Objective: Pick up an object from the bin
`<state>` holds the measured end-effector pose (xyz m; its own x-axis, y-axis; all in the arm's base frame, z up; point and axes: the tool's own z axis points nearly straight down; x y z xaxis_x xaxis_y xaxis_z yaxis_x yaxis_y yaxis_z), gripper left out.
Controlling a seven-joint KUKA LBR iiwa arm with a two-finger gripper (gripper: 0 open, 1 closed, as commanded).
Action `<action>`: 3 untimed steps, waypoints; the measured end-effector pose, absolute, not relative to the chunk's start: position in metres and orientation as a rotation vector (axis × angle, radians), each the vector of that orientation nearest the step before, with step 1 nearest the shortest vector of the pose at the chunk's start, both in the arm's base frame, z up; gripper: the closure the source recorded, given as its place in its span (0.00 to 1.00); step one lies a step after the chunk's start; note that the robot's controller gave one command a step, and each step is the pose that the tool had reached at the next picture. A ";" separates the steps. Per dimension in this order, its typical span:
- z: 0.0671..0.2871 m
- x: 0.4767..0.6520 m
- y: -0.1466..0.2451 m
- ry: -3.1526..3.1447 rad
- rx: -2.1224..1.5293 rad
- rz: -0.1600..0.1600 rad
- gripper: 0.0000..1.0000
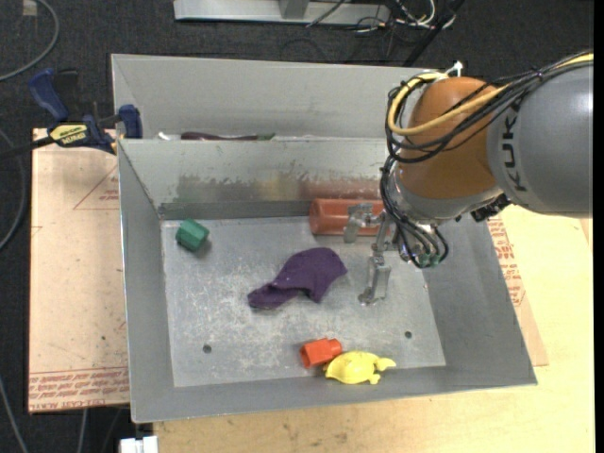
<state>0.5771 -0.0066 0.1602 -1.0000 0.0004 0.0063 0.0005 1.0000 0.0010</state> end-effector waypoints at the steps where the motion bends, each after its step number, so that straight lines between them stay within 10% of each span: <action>1: 0.165 0.579 -0.007 -3.143 -0.001 -0.001 0.00; 3: 0.113 0.606 0.042 -3.092 0.547 -0.003 0.00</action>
Offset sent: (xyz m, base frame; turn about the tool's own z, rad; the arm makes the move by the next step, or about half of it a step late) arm 0.0389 0.0526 -0.0902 -0.2565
